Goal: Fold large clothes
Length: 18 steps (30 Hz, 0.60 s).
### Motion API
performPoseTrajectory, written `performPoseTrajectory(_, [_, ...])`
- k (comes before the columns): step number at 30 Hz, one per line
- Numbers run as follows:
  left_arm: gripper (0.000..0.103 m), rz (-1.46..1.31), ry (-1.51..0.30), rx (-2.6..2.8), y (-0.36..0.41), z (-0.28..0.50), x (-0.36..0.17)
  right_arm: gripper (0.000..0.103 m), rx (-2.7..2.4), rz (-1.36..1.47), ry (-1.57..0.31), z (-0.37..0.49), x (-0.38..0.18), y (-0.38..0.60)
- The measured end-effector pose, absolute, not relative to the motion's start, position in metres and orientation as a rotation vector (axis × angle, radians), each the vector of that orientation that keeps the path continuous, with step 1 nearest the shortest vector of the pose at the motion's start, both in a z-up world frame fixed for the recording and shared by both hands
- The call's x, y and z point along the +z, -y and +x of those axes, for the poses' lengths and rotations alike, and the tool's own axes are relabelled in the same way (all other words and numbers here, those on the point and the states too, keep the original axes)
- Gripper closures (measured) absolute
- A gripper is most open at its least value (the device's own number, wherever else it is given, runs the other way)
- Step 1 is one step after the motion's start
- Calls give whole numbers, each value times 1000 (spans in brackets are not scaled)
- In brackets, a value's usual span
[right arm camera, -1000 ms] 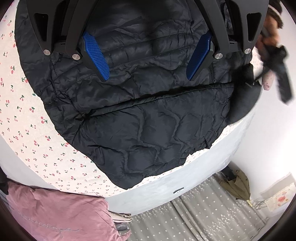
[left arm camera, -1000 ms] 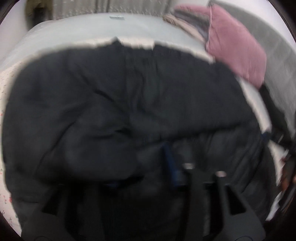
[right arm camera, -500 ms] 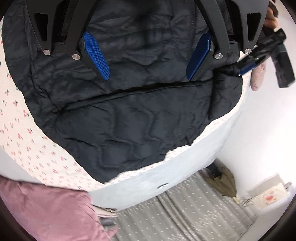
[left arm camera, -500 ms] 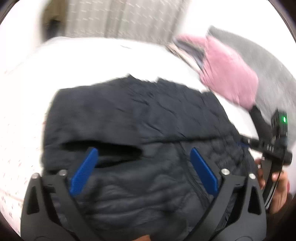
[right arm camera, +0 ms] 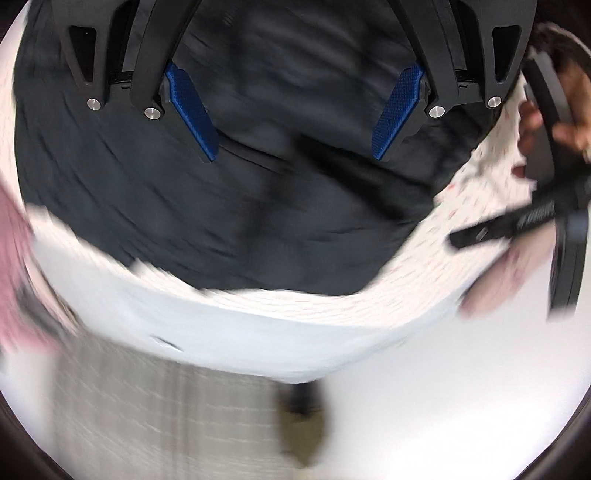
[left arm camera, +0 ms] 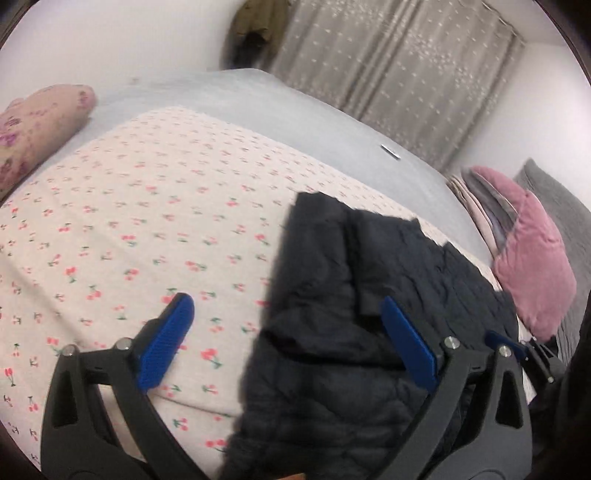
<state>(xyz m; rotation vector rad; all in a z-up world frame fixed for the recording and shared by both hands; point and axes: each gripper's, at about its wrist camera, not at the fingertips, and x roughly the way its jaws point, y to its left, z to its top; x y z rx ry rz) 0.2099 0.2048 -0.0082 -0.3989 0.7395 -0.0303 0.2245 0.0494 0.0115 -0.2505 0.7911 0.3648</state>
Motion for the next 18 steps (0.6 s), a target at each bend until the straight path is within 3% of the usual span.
performPoseTrajectory(3, [2, -409, -737, -30, -206, 211, -15, 27, 297, -403, -784, 240, -2, -89])
performPoseTrajectory(5, [2, -424, -742, -45, -205, 213, -17, 58, 270, -416, -812, 256, -12, -94])
performPoseTrajectory(8, [2, -461, -738, -72, -205, 215, -21, 76, 257, -311, -842, 279, -18, -75])
performPoseTrajectory(15, [14, -455, -734, -125, -189, 216, -22, 80, 187, 261, -823, 283, -3, 68])
performPoseTrajectory(18, [24, -442, -730, -153, -180, 216, -21, 74, 279, 504, -860, 274, -10, 121])
